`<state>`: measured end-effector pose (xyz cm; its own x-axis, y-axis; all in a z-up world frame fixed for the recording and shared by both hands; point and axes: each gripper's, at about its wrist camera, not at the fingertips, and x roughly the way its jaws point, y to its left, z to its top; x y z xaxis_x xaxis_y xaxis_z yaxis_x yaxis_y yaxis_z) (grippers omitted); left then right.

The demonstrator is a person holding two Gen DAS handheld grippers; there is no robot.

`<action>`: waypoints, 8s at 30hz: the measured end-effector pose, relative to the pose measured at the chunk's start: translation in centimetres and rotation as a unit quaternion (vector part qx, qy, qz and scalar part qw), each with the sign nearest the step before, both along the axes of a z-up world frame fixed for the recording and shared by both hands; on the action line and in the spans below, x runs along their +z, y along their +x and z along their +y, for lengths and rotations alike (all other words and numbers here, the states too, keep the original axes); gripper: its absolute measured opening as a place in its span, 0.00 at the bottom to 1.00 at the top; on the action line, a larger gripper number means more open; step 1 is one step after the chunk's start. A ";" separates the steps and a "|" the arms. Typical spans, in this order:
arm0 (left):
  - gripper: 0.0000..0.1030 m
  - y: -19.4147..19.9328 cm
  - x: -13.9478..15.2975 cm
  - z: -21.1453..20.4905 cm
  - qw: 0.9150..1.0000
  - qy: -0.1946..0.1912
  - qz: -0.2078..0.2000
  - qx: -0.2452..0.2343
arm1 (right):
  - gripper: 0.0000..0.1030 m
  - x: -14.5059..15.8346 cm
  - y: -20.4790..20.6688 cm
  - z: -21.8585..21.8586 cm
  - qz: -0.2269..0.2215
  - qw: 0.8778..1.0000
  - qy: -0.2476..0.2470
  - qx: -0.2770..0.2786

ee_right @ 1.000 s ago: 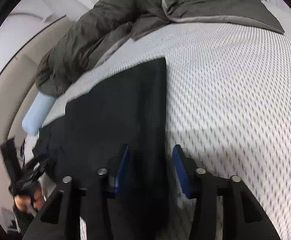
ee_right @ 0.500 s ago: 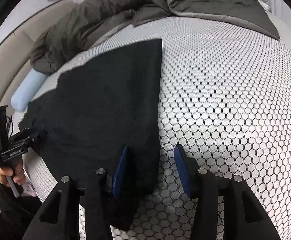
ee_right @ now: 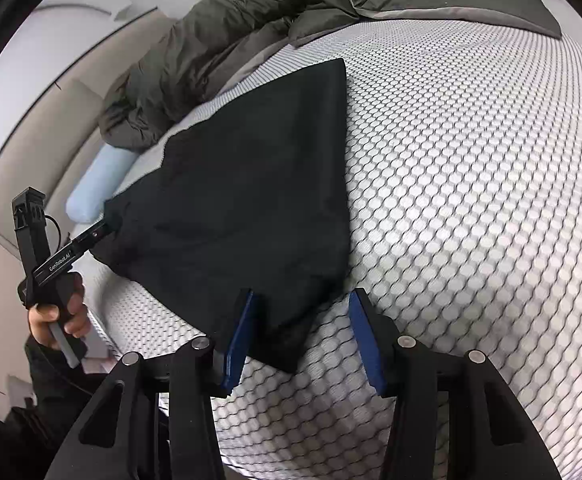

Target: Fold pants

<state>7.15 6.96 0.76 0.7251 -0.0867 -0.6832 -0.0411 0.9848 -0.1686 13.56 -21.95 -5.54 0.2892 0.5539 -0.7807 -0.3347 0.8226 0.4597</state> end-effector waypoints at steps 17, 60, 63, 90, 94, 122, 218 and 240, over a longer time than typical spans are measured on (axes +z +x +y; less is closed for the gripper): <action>0.78 5.2 -4.3 -19.5 0.975 0.113 0.064 -0.181 | 0.16 -0.7 -1.6 -2.1 0.003 0.999 0.043 -0.025; 0.88 2.6 -6.0 -22.8 0.971 0.067 0.047 -0.223 | 0.17 -1.1 18.9 5.1 -0.011 0.994 -0.073 0.076; 0.88 2.6 -6.0 -22.6 0.971 0.066 0.046 -0.226 | 0.17 -1.6 23.6 6.2 -0.010 0.994 -0.084 0.067; 0.99 5.1 -3.4 -7.1 0.992 0.047 0.051 -0.105 | 0.48 1.6 3.0 8.3 -0.113 0.984 -0.119 0.072; 0.99 4.0 -5.2 -7.4 0.986 0.094 0.069 -0.121 | 0.47 -0.4 2.7 8.6 -0.124 0.970 -0.191 0.090; 0.77 7.0 0.1 -1.4 0.993 0.007 0.040 -0.111 | 0.47 2.4 9.2 7.2 -0.100 0.986 -0.128 0.044; 0.10 -5.6 -2.2 26.3 0.930 -0.129 0.020 0.343 | 0.88 3.7 2.1 4.7 -0.113 0.985 -0.125 -0.028; 0.62 2.6 7.7 -8.5 0.975 -0.120 -0.016 -0.186 | 0.88 3.5 3.0 -0.2 -0.091 0.982 -0.132 -0.098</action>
